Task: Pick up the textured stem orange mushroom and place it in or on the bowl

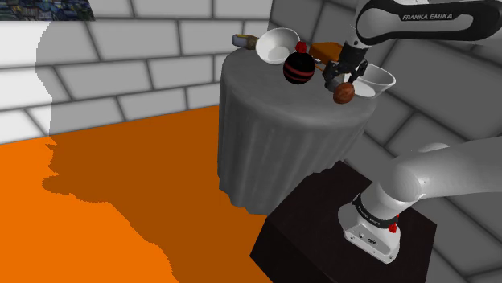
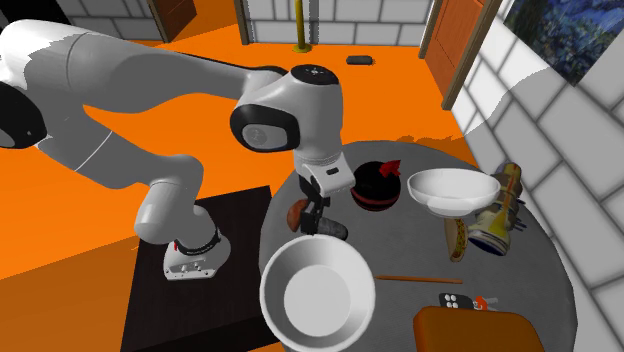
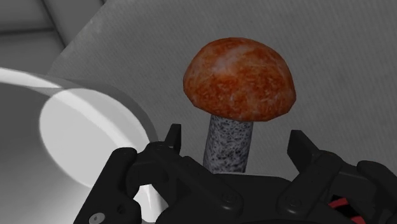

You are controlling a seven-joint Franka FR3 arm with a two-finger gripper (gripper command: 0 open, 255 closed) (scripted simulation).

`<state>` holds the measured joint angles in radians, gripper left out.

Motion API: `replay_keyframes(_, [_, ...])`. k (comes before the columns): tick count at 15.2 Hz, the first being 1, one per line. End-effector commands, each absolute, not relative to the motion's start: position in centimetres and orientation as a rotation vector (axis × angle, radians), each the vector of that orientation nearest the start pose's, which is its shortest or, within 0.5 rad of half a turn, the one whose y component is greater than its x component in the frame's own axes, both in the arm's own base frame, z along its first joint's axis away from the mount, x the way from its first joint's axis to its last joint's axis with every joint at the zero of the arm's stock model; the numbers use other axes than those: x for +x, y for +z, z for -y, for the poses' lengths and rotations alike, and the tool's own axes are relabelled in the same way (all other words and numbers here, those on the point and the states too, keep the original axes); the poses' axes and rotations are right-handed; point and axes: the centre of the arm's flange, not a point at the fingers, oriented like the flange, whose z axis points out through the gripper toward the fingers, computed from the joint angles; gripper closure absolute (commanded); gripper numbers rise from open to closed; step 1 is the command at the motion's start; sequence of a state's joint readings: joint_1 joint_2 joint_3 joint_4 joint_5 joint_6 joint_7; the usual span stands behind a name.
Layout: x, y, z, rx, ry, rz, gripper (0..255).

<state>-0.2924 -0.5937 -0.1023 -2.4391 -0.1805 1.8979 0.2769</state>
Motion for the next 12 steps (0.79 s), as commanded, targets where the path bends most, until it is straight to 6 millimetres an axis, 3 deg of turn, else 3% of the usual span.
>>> replay_keyframes(1, [34.07,50.67,16.42,-3.109,-0.055,-0.974,0])
replay_keyframes(6, [34.08,50.67,16.42,-3.109,-0.055,-0.974,0])
replay_keyframes(7, [34.12,50.62,16.44,-3.109,-0.055,-0.974,255])
replay_keyframes(12, [34.28,50.33,16.41,-3.108,-0.055,-0.974,255])
